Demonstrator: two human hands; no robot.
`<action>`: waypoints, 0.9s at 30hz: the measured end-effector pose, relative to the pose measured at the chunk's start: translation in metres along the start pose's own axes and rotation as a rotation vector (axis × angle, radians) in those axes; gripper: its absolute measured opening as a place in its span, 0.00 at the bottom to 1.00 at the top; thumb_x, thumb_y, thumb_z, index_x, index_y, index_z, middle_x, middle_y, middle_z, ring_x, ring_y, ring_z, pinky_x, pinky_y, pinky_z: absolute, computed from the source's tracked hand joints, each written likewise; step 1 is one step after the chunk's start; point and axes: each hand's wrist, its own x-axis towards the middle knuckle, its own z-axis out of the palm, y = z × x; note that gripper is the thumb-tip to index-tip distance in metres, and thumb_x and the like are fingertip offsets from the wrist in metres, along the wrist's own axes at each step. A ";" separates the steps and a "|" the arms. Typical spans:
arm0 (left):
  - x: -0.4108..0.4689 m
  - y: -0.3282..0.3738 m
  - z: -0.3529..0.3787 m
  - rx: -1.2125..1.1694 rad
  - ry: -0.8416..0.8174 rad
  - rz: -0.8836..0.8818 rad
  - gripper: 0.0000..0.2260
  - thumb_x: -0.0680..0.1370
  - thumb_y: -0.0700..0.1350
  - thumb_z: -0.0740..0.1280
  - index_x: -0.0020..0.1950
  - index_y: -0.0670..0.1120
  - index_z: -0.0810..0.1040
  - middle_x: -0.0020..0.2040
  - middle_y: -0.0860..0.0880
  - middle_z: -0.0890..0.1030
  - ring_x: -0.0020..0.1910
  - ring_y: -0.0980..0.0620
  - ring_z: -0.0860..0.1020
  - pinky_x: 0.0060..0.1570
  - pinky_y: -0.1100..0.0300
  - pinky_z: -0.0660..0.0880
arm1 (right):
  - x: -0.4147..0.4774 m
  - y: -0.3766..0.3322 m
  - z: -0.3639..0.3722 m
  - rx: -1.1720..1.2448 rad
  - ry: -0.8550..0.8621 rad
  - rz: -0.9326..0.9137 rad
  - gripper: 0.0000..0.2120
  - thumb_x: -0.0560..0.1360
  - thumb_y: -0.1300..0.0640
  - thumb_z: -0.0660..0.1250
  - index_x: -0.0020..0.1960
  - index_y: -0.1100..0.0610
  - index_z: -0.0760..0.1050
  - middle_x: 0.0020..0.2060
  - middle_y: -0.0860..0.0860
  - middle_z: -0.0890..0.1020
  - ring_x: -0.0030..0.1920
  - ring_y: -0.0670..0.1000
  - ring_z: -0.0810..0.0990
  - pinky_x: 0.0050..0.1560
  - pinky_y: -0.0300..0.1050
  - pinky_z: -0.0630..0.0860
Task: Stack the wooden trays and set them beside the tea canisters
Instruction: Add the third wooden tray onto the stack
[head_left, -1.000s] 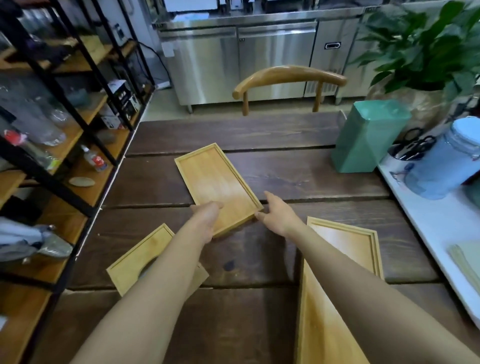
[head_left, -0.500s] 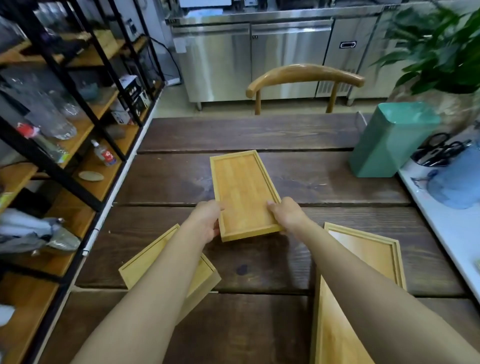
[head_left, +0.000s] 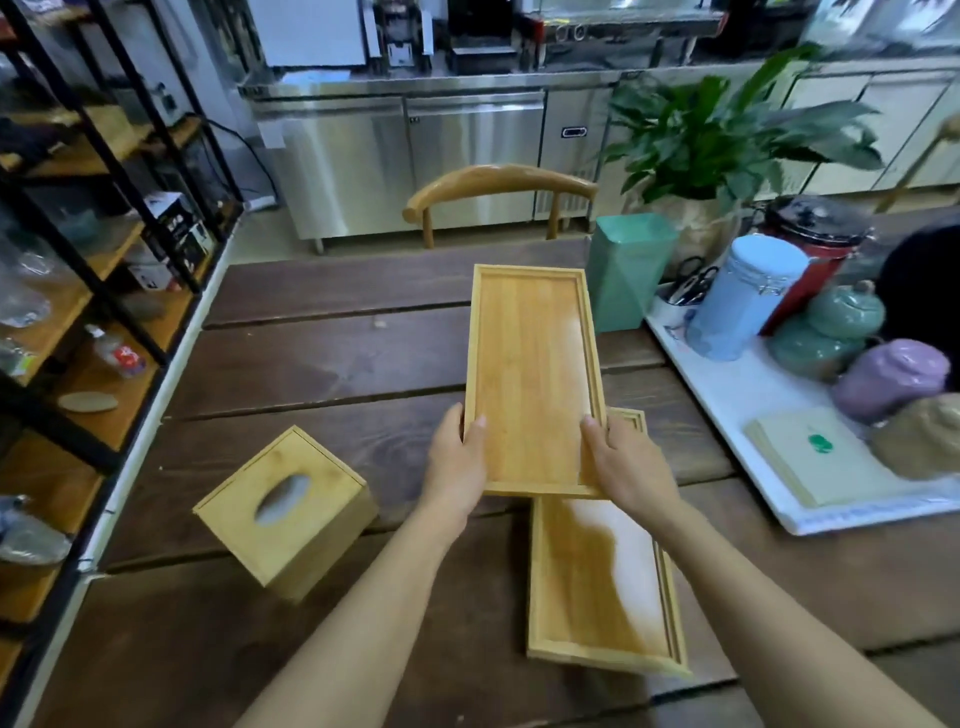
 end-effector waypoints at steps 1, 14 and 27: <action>-0.010 -0.002 0.008 -0.004 -0.021 0.017 0.14 0.81 0.48 0.55 0.64 0.48 0.73 0.55 0.53 0.78 0.54 0.53 0.75 0.53 0.57 0.72 | -0.010 0.008 -0.005 -0.034 0.010 0.022 0.18 0.79 0.46 0.48 0.45 0.59 0.67 0.47 0.60 0.77 0.48 0.61 0.75 0.44 0.50 0.65; -0.079 -0.059 0.052 0.061 -0.168 -0.065 0.15 0.82 0.44 0.54 0.67 0.49 0.73 0.57 0.54 0.76 0.56 0.54 0.73 0.55 0.60 0.68 | -0.094 0.082 0.000 -0.216 -0.043 0.130 0.17 0.79 0.49 0.47 0.54 0.62 0.64 0.49 0.64 0.80 0.49 0.65 0.78 0.49 0.56 0.73; -0.095 -0.072 0.053 0.114 -0.214 -0.124 0.16 0.82 0.45 0.52 0.70 0.52 0.67 0.60 0.55 0.74 0.55 0.57 0.69 0.55 0.61 0.65 | -0.098 0.095 0.012 -0.313 -0.106 0.113 0.17 0.80 0.49 0.46 0.53 0.61 0.63 0.49 0.63 0.81 0.49 0.64 0.79 0.44 0.53 0.70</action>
